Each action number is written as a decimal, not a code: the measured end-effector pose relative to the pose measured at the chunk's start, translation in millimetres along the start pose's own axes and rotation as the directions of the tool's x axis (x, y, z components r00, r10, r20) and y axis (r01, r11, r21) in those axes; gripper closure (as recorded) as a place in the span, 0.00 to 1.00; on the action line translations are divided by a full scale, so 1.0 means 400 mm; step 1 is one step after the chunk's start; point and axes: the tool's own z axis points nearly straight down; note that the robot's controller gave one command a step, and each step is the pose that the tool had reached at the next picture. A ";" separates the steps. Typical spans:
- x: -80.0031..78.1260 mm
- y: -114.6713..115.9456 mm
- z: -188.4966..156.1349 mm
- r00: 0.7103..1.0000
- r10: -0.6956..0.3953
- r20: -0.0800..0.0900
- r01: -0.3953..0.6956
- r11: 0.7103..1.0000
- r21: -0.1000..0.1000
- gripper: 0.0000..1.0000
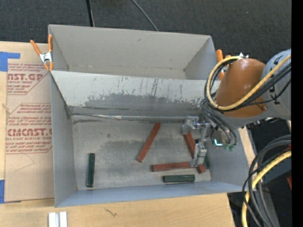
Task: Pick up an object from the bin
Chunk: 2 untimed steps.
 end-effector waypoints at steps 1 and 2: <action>-0.005 0.000 -0.010 1.000 -0.001 0.007 0.001 1.000 0.001 0.00; 0.024 -0.014 0.059 0.996 -0.086 0.017 0.086 0.996 0.003 0.00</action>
Offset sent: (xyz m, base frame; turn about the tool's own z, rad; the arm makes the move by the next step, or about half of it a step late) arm -0.0297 -0.0153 -0.0626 -0.1800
